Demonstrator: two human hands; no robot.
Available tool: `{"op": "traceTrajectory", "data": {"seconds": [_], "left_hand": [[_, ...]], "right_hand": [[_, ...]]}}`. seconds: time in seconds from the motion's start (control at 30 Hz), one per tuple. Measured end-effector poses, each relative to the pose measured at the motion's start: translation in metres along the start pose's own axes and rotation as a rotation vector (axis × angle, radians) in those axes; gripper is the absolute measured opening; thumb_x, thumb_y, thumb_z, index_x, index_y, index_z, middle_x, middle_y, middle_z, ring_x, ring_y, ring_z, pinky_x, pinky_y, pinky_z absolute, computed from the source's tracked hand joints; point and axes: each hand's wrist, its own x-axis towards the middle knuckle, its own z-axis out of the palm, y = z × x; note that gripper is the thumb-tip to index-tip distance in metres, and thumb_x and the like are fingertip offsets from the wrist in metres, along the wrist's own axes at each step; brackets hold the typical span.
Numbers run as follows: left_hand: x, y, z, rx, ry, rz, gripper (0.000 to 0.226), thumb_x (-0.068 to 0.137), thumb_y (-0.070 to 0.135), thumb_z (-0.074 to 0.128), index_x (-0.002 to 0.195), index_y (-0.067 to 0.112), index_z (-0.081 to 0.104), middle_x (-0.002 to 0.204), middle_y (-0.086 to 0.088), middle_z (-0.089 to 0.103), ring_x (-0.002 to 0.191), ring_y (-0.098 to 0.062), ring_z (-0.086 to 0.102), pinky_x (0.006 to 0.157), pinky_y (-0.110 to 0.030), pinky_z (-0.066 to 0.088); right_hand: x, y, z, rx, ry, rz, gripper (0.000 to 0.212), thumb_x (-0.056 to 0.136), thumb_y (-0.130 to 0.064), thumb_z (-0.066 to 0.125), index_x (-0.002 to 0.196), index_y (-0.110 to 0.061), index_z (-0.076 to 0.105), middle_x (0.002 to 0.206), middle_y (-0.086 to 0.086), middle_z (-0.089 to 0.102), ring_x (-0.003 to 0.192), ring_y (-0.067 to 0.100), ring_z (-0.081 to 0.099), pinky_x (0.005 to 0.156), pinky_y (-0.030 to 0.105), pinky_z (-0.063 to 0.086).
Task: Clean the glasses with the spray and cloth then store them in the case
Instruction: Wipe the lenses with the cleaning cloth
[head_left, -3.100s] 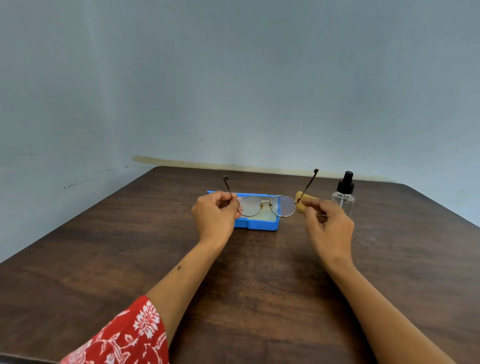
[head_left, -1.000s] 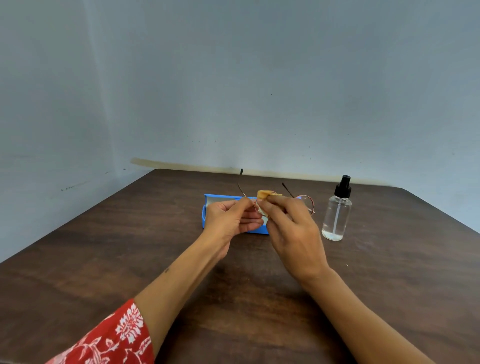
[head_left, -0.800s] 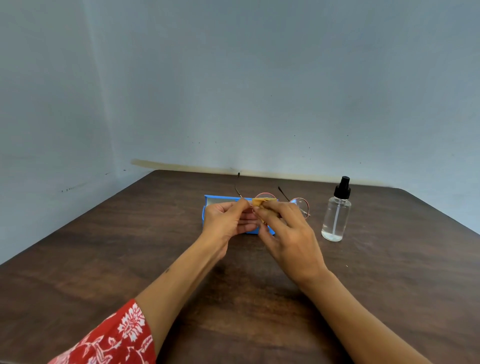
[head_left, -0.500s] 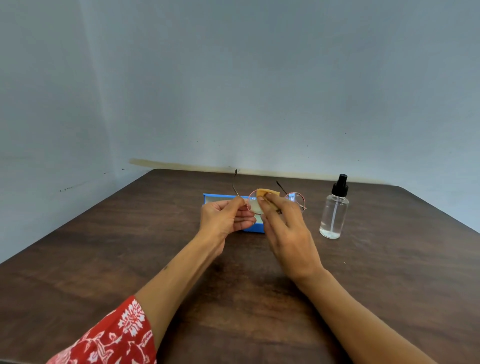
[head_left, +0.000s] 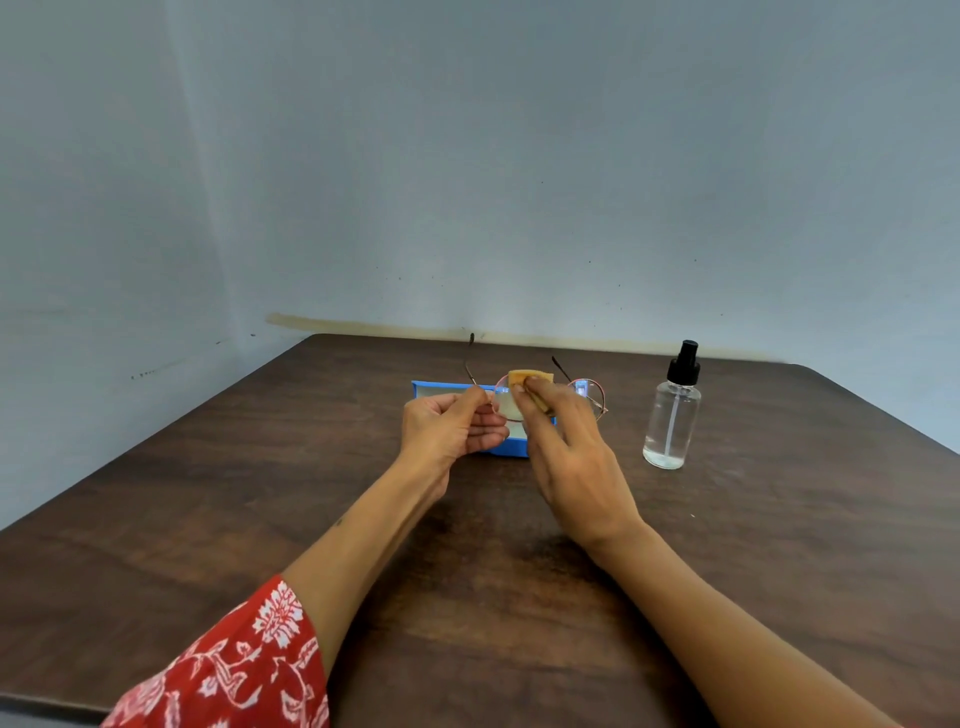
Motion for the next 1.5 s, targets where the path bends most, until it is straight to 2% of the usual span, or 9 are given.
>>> {"op": "traceTrajectory", "data": {"seconds": [0.13, 0.33, 0.5, 0.7, 0.9, 1.0, 1.1, 1.3, 1.5], "left_hand": [[0.002, -0.002, 0.001, -0.013, 0.001, 0.022, 0.017, 0.085, 0.009, 0.06, 0.071, 0.002, 0.068, 0.054, -0.007, 0.066, 0.05, -0.013, 0.065, 0.048, -0.02, 0.053], [0.004, -0.003, 0.0, 0.009, 0.0, 0.012, 0.014, 0.083, 0.011, 0.065, 0.073, 0.001, 0.068, 0.061, -0.01, 0.068, 0.058, -0.018, 0.067, 0.054, -0.022, 0.056], [0.004, -0.006, 0.001, -0.014, -0.007, 0.036, 0.017, 0.085, 0.01, 0.061, 0.071, 0.004, 0.069, 0.056, -0.007, 0.066, 0.052, -0.013, 0.065, 0.049, -0.02, 0.052], [0.004, -0.005, 0.0, 0.013, 0.003, 0.006, 0.014, 0.083, 0.011, 0.065, 0.074, 0.001, 0.068, 0.062, -0.011, 0.069, 0.057, -0.017, 0.067, 0.053, -0.021, 0.056], [0.005, -0.008, 0.001, 0.003, -0.021, 0.036, 0.017, 0.085, 0.011, 0.063, 0.07, 0.004, 0.068, 0.054, -0.006, 0.067, 0.052, -0.013, 0.066, 0.049, -0.02, 0.053], [0.004, -0.007, 0.001, 0.016, -0.02, 0.021, 0.014, 0.084, 0.01, 0.064, 0.074, 0.001, 0.068, 0.058, -0.008, 0.068, 0.054, -0.015, 0.066, 0.05, -0.02, 0.054], [0.005, -0.006, 0.0, 0.036, -0.006, 0.01, 0.013, 0.083, 0.01, 0.065, 0.077, -0.001, 0.068, 0.064, -0.012, 0.068, 0.057, -0.017, 0.067, 0.053, -0.021, 0.056], [0.006, -0.009, 0.0, 0.025, -0.012, 0.051, 0.016, 0.085, 0.01, 0.062, 0.072, 0.002, 0.068, 0.058, -0.008, 0.067, 0.053, -0.014, 0.066, 0.05, -0.02, 0.054], [0.008, -0.008, -0.002, 0.048, -0.014, 0.034, 0.013, 0.082, 0.009, 0.064, 0.074, 0.0, 0.068, 0.062, -0.01, 0.068, 0.057, -0.017, 0.067, 0.052, -0.021, 0.054]], "right_hand": [[0.003, -0.005, 0.001, 0.019, -0.011, -0.097, 0.036, 0.087, -0.003, 0.048, 0.119, 0.004, 0.06, 0.118, 0.019, 0.06, 0.108, 0.032, 0.054, 0.092, 0.036, 0.047], [0.002, -0.004, 0.0, -0.01, 0.007, 0.013, 0.036, 0.091, -0.009, 0.043, 0.119, 0.006, 0.06, 0.12, 0.022, 0.059, 0.109, 0.034, 0.057, 0.088, 0.039, 0.051], [0.004, -0.008, 0.0, -0.014, 0.004, -0.114, 0.032, 0.09, -0.006, 0.049, 0.116, 0.005, 0.062, 0.117, 0.02, 0.061, 0.11, 0.03, 0.055, 0.093, 0.037, 0.048], [0.0, -0.002, -0.002, 0.006, 0.051, 0.113, 0.036, 0.086, 0.001, 0.05, 0.121, 0.004, 0.058, 0.122, 0.02, 0.058, 0.113, 0.028, 0.049, 0.081, 0.037, 0.055], [0.003, -0.01, 0.001, -0.03, 0.0, -0.1, 0.035, 0.088, -0.002, 0.043, 0.117, 0.005, 0.062, 0.117, 0.019, 0.061, 0.11, 0.03, 0.053, 0.088, 0.037, 0.051], [0.003, -0.008, -0.001, 0.008, 0.016, 0.015, 0.036, 0.088, -0.003, 0.041, 0.117, 0.004, 0.061, 0.119, 0.018, 0.06, 0.109, 0.028, 0.053, 0.08, 0.037, 0.054], [0.002, -0.004, -0.003, -0.012, 0.027, 0.115, 0.04, 0.087, -0.003, 0.04, 0.122, 0.004, 0.057, 0.122, 0.02, 0.058, 0.113, 0.028, 0.05, 0.084, 0.037, 0.054], [0.004, -0.012, 0.0, -0.026, -0.009, -0.067, 0.036, 0.087, -0.005, 0.042, 0.115, 0.003, 0.063, 0.116, 0.018, 0.062, 0.107, 0.028, 0.053, 0.085, 0.035, 0.052], [0.003, -0.007, -0.002, -0.016, 0.033, 0.133, 0.04, 0.085, -0.001, 0.043, 0.123, 0.003, 0.057, 0.122, 0.018, 0.058, 0.114, 0.026, 0.05, 0.088, 0.033, 0.051]]}}
